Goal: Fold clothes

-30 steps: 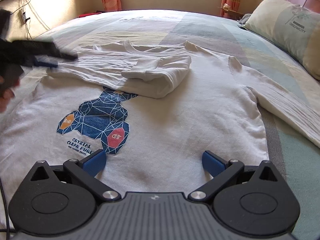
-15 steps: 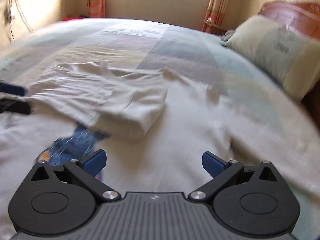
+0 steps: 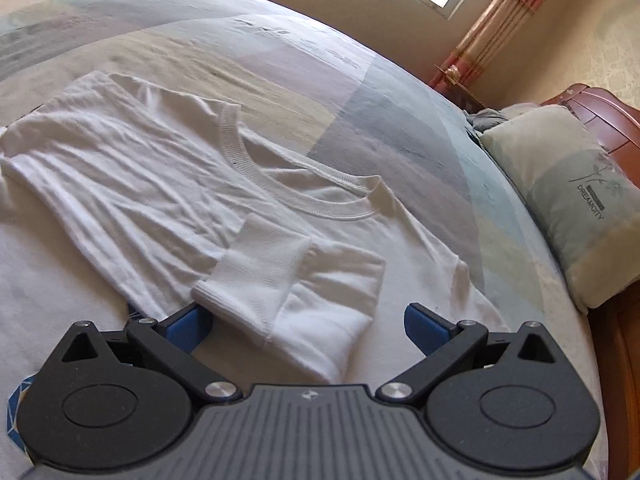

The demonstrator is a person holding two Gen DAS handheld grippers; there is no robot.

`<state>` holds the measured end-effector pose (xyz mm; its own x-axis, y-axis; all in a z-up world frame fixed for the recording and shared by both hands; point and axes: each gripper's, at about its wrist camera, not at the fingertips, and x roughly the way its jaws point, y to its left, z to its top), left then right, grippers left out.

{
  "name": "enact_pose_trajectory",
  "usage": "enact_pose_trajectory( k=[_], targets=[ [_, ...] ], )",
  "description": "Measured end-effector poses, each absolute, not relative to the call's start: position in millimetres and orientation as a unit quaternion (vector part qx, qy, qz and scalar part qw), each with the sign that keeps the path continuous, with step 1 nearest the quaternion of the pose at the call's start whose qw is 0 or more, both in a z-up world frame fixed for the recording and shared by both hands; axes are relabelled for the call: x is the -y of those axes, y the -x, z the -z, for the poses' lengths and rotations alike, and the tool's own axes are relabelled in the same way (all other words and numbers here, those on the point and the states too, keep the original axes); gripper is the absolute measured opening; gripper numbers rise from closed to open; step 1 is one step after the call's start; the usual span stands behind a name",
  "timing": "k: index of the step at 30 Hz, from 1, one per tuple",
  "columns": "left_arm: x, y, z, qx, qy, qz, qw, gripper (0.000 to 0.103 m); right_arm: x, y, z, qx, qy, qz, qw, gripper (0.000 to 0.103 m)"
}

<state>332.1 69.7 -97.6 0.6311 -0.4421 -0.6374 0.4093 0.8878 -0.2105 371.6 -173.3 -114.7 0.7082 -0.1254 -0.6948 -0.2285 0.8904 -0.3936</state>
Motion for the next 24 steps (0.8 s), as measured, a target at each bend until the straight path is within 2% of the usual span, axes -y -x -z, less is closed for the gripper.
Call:
enact_pose_trajectory(
  k=[10, 24],
  targets=[
    [-68.7, -335.7, 103.7, -0.366, 0.025, 0.235, 0.900, 0.101, 236.0, -403.2, 109.7, -0.439, -0.018, -0.165, 0.883, 0.103],
    [-68.2, -338.2, 106.0, -0.367, 0.040, 0.254, 0.894, 0.101, 316.4, -428.6, 133.2, -0.405, -0.253, -0.213, 0.852, 0.103]
  ],
)
